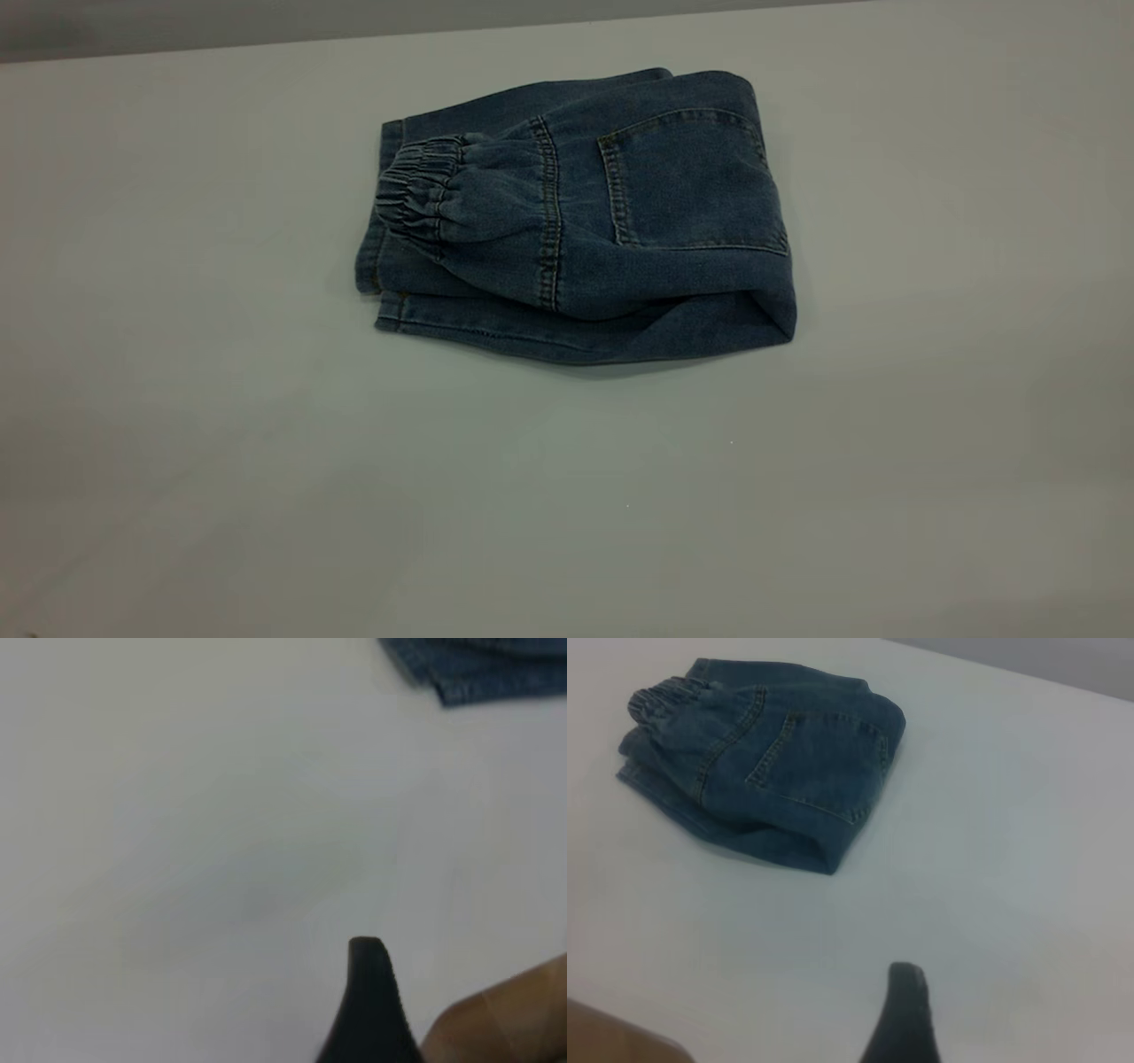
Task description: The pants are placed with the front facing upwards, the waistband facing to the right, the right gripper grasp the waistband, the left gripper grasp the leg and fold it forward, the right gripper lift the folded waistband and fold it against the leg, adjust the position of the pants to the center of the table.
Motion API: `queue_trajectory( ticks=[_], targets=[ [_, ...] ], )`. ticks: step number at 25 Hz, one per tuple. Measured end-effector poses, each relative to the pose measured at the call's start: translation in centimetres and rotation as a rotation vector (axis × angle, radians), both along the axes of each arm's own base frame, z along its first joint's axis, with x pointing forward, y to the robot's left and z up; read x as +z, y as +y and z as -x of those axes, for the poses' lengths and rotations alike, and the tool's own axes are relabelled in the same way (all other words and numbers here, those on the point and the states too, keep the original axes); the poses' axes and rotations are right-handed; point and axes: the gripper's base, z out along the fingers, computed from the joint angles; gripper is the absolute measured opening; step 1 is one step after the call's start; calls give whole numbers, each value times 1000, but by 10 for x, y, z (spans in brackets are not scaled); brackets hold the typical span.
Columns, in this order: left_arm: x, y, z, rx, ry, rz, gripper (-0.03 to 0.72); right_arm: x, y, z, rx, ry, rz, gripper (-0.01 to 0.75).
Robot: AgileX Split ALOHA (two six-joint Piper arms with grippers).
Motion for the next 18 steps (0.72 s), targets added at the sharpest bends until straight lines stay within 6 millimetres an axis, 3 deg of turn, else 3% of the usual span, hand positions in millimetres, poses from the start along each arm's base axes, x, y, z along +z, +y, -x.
queue_trajectory(
  ticks=[8,18],
  targets=[
    [-1,-6,0,-20,5,70,478,0,-1,0,-26,7,-23,513],
    [-7,-24,4,-248,-19,130,478,1,-1,0,-29,5,-22,513]
  ],
)
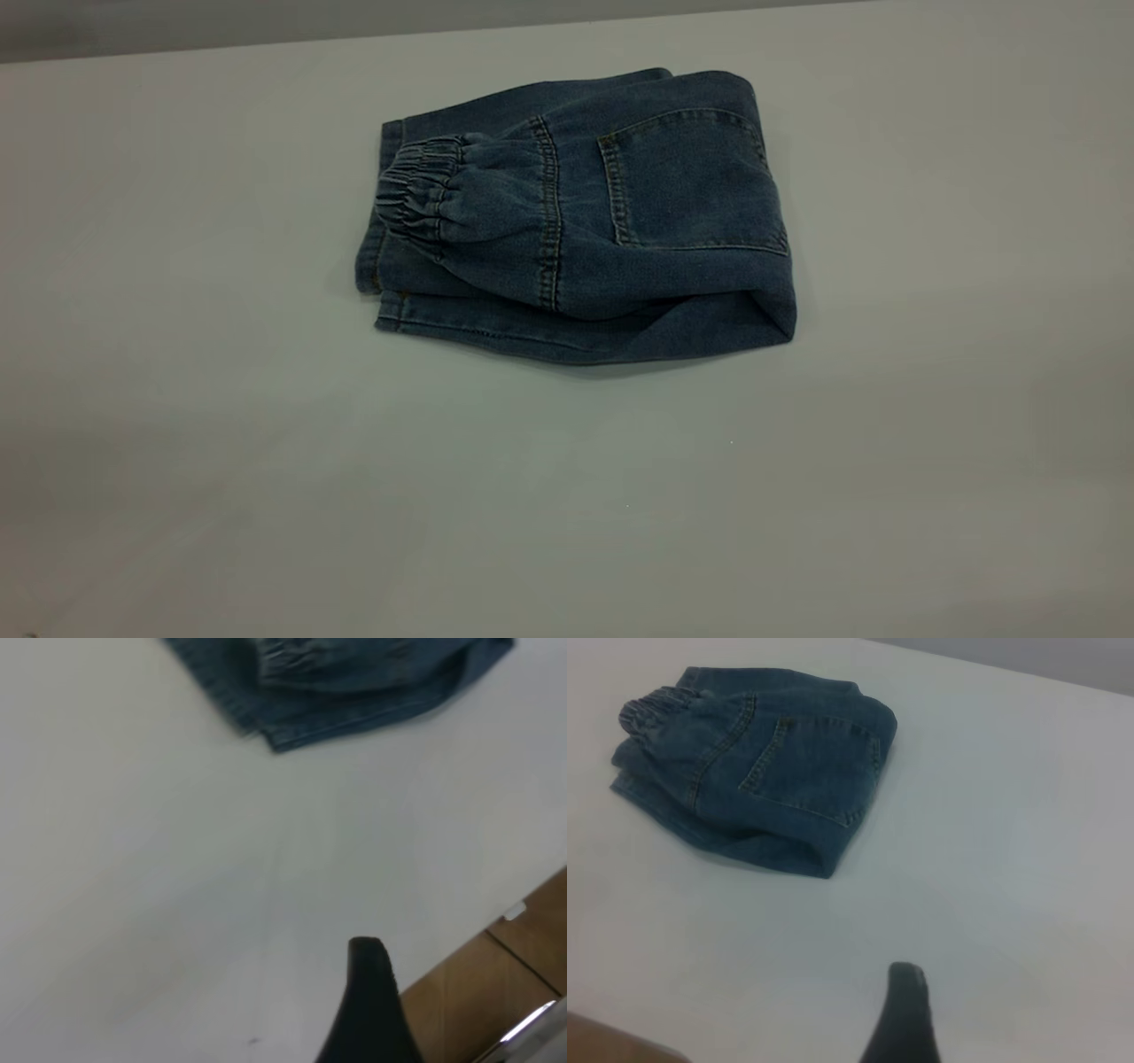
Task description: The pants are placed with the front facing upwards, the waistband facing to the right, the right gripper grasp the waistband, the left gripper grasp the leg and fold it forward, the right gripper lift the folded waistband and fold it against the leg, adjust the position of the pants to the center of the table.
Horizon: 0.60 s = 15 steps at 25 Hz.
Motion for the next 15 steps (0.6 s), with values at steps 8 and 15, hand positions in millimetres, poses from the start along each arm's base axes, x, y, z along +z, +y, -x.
queue_trajectory(
  ticks=[8,15],
  targets=[
    [1,2,3,-4,-19,6,478,0,0,0,0,0,-1,513],
    [1,2,3,-4,-18,7,478,0,0,0,1,0,-2,513]
  ],
)
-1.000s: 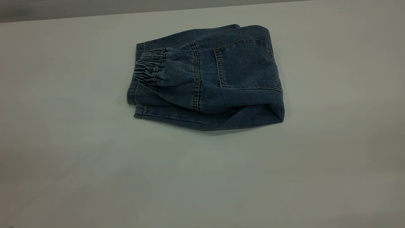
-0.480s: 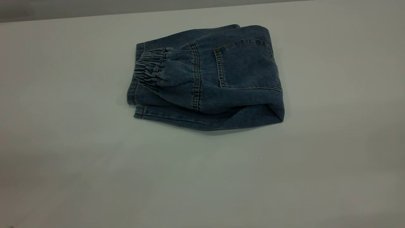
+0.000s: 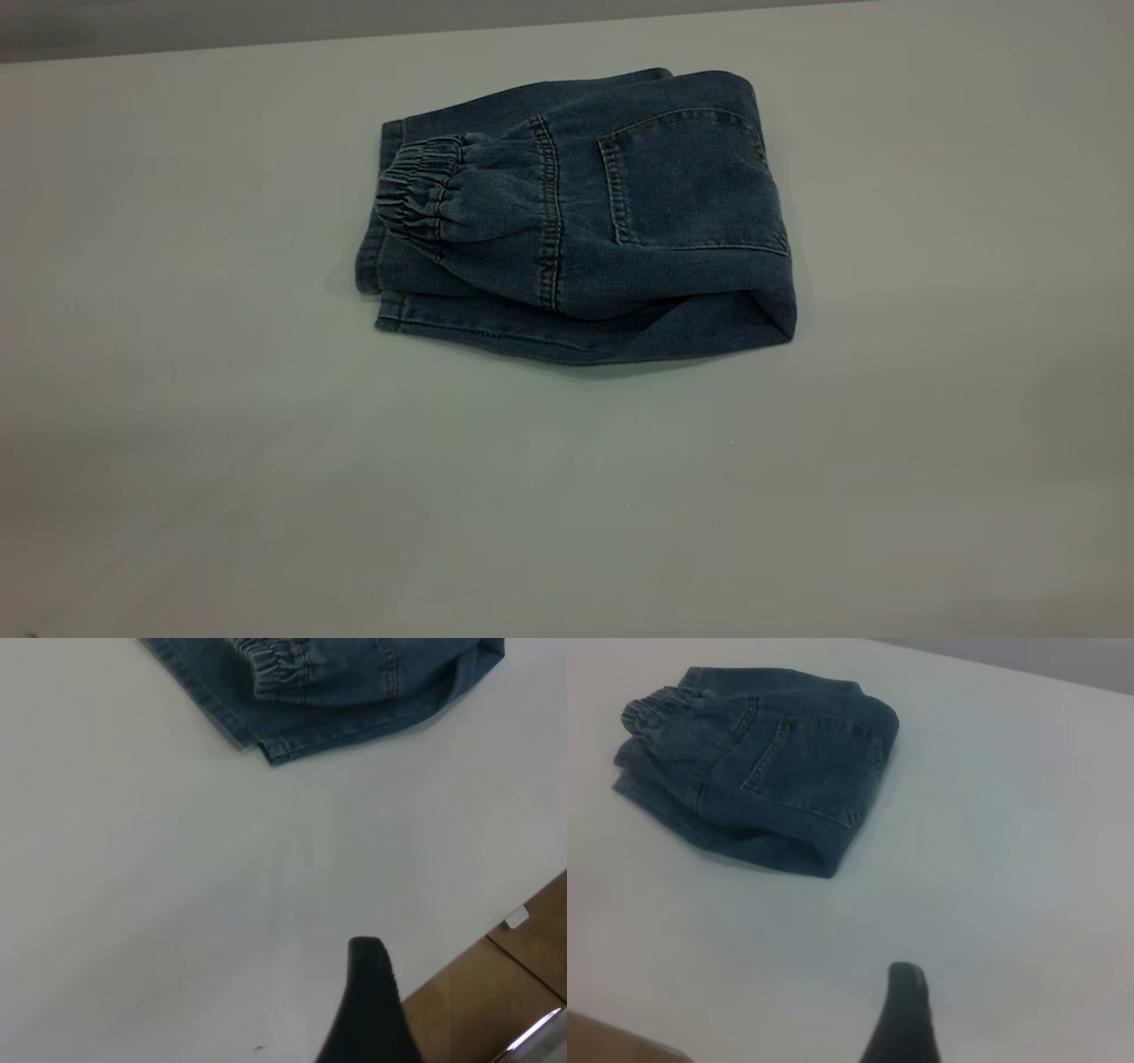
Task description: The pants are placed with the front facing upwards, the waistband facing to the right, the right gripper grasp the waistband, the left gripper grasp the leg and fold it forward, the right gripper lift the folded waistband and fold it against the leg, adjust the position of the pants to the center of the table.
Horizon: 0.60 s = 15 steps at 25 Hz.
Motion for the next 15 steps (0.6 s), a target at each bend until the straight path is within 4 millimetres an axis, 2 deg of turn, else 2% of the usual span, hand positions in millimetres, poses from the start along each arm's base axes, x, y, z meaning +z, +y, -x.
queue_trajectory(
  ticks=[6,15],
  targets=[
    [0,2,-1,97,0,0,478,0,1,2,4,-8,-7,513],
    [0,12,-3,455,-9,3,478,0,1,7,12,-39,-20,513]
  ],
)
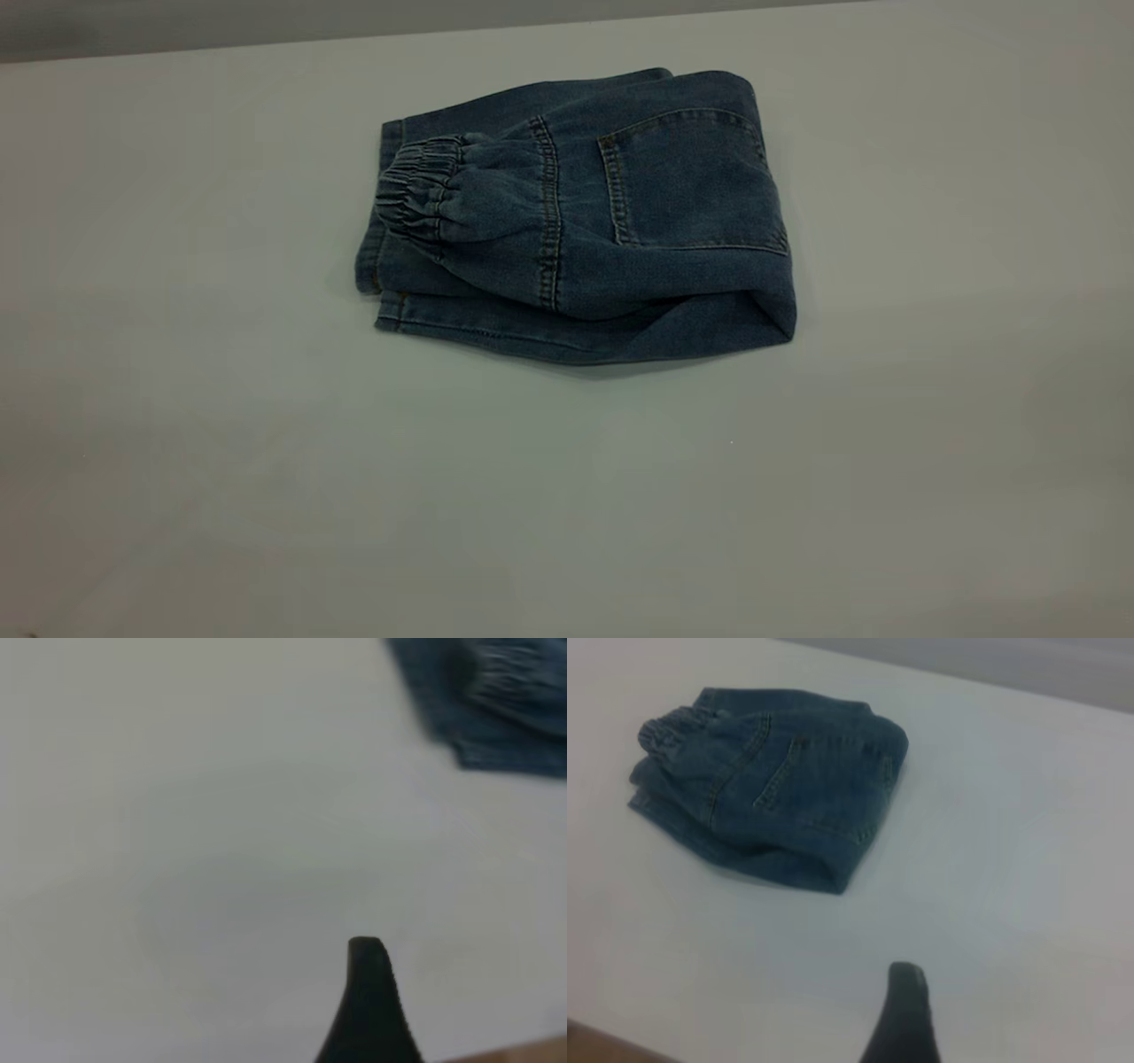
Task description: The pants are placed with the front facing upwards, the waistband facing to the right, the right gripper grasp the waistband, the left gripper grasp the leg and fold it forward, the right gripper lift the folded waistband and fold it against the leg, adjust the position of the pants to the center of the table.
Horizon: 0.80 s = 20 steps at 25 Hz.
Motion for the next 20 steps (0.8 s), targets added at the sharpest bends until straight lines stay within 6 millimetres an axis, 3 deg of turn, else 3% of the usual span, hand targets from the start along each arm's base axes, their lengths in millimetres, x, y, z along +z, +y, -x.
queue_trajectory(
  ticks=[4,20],
  targets=[
    [1,2,9,74,-58,5,478,0,0,6,1,-36,-2,513],
    [2,3,31,75,-205,16,478,0,0,6,0,-36,-1,513]
  ],
)
